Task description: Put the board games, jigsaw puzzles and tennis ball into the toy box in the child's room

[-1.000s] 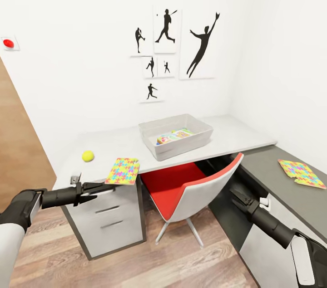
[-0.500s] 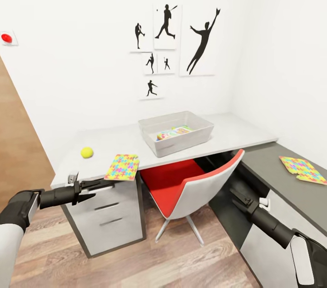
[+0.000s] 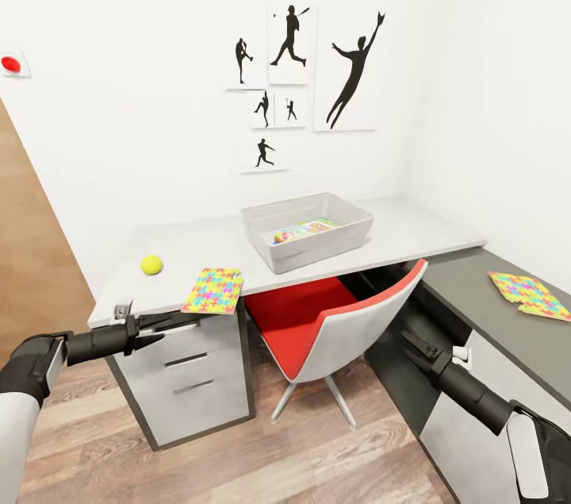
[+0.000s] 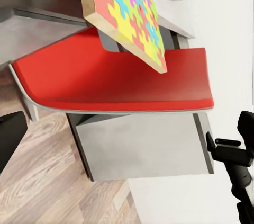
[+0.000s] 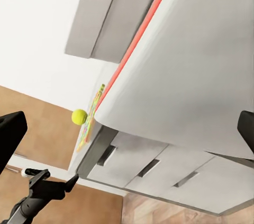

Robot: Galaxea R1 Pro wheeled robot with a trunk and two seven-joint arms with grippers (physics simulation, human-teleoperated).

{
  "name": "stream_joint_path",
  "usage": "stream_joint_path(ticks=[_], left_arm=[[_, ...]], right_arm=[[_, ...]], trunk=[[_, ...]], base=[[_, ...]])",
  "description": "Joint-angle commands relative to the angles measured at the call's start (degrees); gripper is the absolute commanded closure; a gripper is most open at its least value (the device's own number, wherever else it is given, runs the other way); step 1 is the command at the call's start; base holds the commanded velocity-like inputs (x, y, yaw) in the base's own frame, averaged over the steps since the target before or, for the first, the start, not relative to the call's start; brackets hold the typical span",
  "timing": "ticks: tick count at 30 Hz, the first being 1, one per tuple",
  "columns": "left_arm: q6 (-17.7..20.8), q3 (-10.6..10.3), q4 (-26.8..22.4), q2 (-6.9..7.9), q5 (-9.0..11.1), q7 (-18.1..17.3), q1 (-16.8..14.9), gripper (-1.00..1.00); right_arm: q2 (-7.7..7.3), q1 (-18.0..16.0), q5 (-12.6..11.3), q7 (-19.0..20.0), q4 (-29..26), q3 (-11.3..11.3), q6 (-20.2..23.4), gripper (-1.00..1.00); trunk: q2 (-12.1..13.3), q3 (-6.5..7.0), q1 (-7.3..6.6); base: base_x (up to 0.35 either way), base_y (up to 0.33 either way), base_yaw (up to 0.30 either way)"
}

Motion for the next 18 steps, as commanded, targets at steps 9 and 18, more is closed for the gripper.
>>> stream_joint_path(ticks=[9,18], left_arm=[[0.5,0.9,0.0,-0.86,-0.7,-0.5,-0.1,-1.00],[0.4,1.0,0.0,-1.52,-0.7,-0.5,-0.1,-1.00]], right_arm=[[-0.04,0.0,0.2,0.0,0.1,-0.1,0.2,-1.00],[-1.52,-0.2,-0.3,0.8,2.2,-0.2,0.5,-1.00]], trunk=[[0.0,-0.06,0.00],[0.0,-0.06,0.00]], base=[[0.035,0.000,0.000],[0.011,0.000,0.000]])
